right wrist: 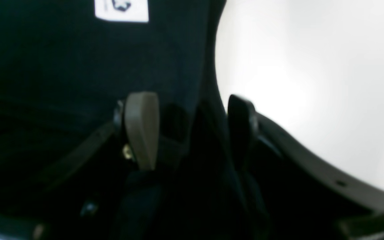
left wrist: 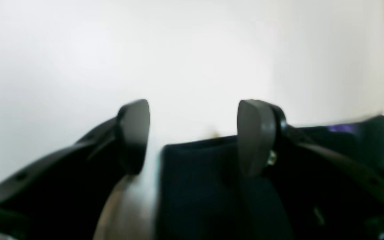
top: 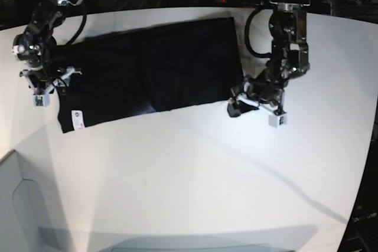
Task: Fold the T-shirt properly
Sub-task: 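Move both grippers to the ends of the folded bundle and grasp, then fold the bundle end with the right gripper over toward the left gripper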
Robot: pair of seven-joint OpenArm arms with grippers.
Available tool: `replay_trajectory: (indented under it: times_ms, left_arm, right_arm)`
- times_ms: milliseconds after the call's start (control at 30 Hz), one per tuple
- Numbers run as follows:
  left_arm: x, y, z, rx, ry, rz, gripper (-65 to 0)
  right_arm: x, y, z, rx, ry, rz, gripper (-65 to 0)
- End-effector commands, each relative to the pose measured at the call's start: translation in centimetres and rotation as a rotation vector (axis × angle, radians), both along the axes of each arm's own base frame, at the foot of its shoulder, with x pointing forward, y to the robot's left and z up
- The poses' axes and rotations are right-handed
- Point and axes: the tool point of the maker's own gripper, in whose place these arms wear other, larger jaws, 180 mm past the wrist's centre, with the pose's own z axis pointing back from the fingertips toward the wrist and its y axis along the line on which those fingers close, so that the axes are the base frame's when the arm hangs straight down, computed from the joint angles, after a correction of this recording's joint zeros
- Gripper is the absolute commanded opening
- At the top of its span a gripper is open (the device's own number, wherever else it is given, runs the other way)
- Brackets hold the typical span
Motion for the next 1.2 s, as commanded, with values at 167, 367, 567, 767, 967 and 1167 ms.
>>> replay_trajectory:
  times_ms: [167,367,567,767,967,1167]
  left_arm:
    - [1.8,0.1,2.8,-0.007,-0.083,-0.002,-25.1]
    - [0.5,4.4,5.2,0.03,-0.135,0.098,-25.1]
    - [-4.4,7.5,2.5,0.042,-0.013,0.191,-25.1]
    - [-6.9,5.9,-1.6,-0.029,0.11,0.216,-25.1]
    - [-6.8,2.0,-3.5,-0.078,0.163,0.137,-25.1]
    - [-5.4,-0.4,-3.5,-0.104,0.161,0.084,-25.1]
  right_arm:
    - [-0.3,-0.4,-1.3,0.024,0.024,0.004,-31.5]
    - [-1.2,-0.5,-2.3,0.033,0.059,0.006,-32.0]
    - [-1.9,0.6,-3.2,0.038,0.092,0.042,-49.9]
    - [-1.8,3.4,-3.9,0.047,0.116,0.134,-65.0]
    - [-1.7,3.5,-3.8,0.05,0.109,0.131,-65.0]
    - [-0.7,2.8,-0.1,-0.026,0.014,0.142,-65.0]
